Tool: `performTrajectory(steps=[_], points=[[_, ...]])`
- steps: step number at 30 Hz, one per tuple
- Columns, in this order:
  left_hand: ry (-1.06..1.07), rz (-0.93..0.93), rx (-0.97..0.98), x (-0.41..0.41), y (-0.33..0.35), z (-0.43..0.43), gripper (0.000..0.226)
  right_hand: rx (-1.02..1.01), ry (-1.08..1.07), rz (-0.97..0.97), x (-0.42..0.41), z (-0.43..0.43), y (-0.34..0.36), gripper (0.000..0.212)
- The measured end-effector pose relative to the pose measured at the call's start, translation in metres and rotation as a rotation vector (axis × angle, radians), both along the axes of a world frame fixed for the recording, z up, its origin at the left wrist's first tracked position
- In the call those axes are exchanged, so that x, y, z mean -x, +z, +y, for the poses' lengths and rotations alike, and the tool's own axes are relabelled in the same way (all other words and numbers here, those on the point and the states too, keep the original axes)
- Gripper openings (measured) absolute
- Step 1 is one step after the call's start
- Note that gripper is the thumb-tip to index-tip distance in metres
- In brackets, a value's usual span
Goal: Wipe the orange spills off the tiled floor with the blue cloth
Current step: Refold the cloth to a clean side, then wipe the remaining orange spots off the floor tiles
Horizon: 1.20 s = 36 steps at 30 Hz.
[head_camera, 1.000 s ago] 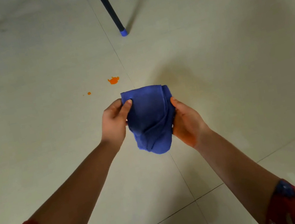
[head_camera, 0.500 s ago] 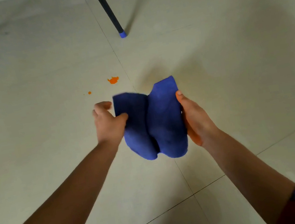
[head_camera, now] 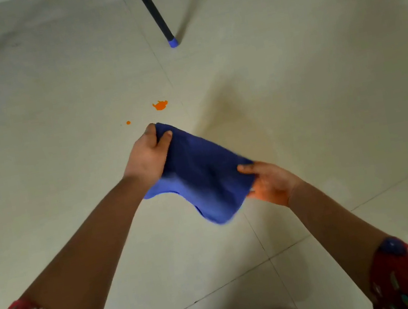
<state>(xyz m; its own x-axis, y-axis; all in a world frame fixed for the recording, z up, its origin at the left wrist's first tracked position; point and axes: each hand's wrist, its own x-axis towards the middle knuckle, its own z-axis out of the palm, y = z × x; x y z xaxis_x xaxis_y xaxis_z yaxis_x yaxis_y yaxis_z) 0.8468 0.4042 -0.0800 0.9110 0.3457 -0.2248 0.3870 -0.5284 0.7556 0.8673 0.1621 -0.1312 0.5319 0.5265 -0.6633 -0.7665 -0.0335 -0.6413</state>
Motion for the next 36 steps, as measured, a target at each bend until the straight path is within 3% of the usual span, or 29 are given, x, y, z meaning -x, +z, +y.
performTrajectory(steps=[2, 4, 6, 9, 13, 16, 18, 19, 21, 24, 25, 27, 29, 30, 31, 33, 34, 36], points=[[-0.028, 0.110, -0.170, 0.004, -0.004, 0.005, 0.027, -0.130, -0.088, 0.014, 0.001, 0.003, 0.003, 0.048], [-0.028, 0.216, -0.124, 0.007, -0.003, 0.007, 0.046, -0.021, -0.133, 0.023, -0.002, 0.007, 0.008, 0.044], [0.000, 0.307, 0.151, 0.008, -0.001, 0.011, 0.061, 0.204, -0.106, 0.025, -0.004, 0.012, 0.011, 0.055], [-0.061, 0.407, 0.566, 0.009, 0.004, 0.016, 0.040, 0.343, 0.051, 0.040, -0.003, 0.010, 0.015, 0.089], [-0.236, 0.445, 0.695, 0.014, 0.007, 0.023, 0.057, 0.355, 0.181, -0.090, 0.002, 0.002, 0.024, 0.071], [-0.356, 0.479, 0.474, 0.012, 0.002, 0.020, 0.061, 0.483, 0.274, -0.452, 0.008, 0.002, 0.025, 0.054], [-0.374, 0.427, 0.237, 0.004, -0.003, 0.014, 0.036, 0.768, 0.304, -0.787, 0.003, -0.004, 0.029, 0.032], [-0.369, 0.363, 0.148, -0.002, -0.006, 0.007, 0.024, 0.930, 0.328, -0.930, -0.003, -0.011, 0.032, 0.025], [-0.329, 0.161, -0.020, -0.016, -0.013, -0.007, 0.021, 1.142, 0.372, -1.123, -0.014, -0.025, 0.035, 0.022], [-0.308, -0.136, -0.270, -0.026, -0.016, -0.029, 0.021, 1.221, 0.295, -1.307, -0.021, -0.043, 0.042, 0.021], [-0.336, -0.211, -0.303, -0.025, -0.017, -0.033, 0.023, 1.257, 0.359, -1.353, -0.019, -0.048, 0.046, 0.022], [-0.472, -0.301, -0.299, -0.014, -0.027, -0.036, 0.029, 1.220, 0.694, -1.297, -0.011, -0.060, 0.056, 0.024], [-0.646, -0.253, -0.359, 0.009, -0.048, -0.034, 0.044, 1.029, 1.005, -0.914, 0.000, -0.065, 0.064, 0.031], [-0.687, -0.185, -0.406, 0.022, -0.059, -0.032, 0.053, 0.949, 1.031, -0.790, 0.005, -0.062, 0.061, 0.031], [-0.680, -0.130, -0.442, 0.035, -0.071, -0.028, 0.058, 0.929, 0.987, -0.840, 0.009, -0.057, 0.052, 0.028], [-0.578, -0.114, -0.478, 0.055, -0.090, -0.014, 0.056, 0.981, 0.842, -1.278, 0.013, -0.041, 0.016, 0.032], [-0.521, -0.102, -0.482, 0.064, -0.097, -0.006, 0.054, 0.972, 0.844, -1.392, 0.018, -0.031, -0.005, 0.040], [-0.410, -0.044, -0.481, 0.078, -0.110, 0.013, 0.051, 0.971, 0.934, -1.463, 0.029, -0.017, -0.045, 0.049]])
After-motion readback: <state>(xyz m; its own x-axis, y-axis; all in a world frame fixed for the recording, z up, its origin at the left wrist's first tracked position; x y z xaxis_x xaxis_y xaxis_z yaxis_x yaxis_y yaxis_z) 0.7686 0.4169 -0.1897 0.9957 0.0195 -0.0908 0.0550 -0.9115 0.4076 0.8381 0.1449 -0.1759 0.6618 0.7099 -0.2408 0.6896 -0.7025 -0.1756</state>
